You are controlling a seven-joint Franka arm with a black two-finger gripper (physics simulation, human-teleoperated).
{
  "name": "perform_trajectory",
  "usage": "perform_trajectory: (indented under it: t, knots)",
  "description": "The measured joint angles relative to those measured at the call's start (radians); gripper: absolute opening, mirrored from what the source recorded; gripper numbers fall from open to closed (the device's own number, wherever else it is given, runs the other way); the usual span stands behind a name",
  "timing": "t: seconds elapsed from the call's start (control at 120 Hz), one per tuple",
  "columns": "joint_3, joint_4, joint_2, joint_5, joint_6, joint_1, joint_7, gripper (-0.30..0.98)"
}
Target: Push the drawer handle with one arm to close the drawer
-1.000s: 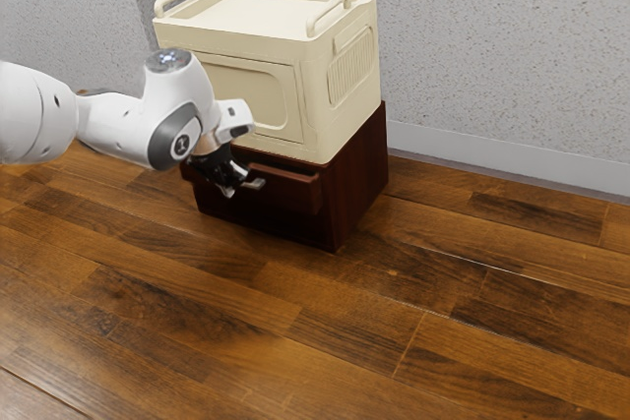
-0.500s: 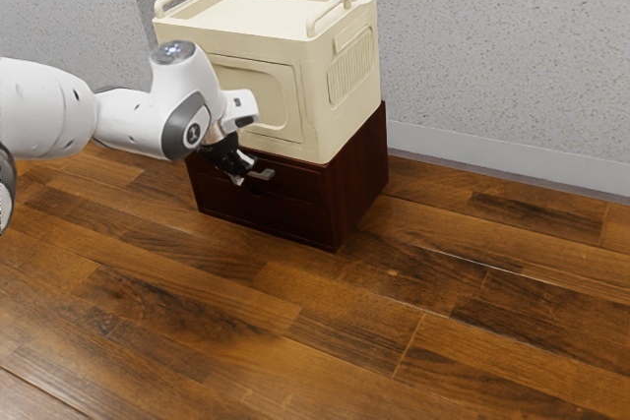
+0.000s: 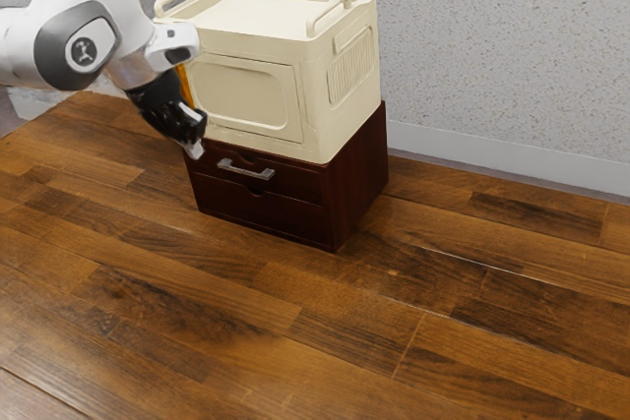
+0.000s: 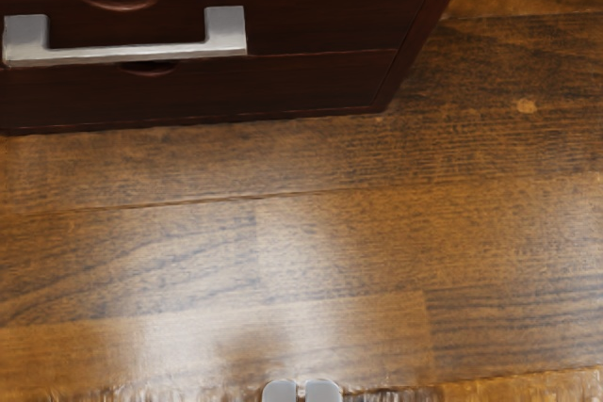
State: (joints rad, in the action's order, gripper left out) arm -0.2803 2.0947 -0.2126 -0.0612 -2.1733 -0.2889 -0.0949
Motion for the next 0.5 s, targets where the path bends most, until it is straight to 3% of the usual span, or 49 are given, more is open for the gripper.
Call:
perform_trajectory:
  t: [0.192,0.325,0.5]
  knots:
    - [0.044,-0.174,-0.052,0.120,0.390,-0.002,0.097,-0.05]
    - [0.012,-0.198,-0.041,0.097,0.542,0.000,0.141,0.01]
    - [0.040,-0.257,-0.009,0.081,0.651,-0.001,0.188,0.34]
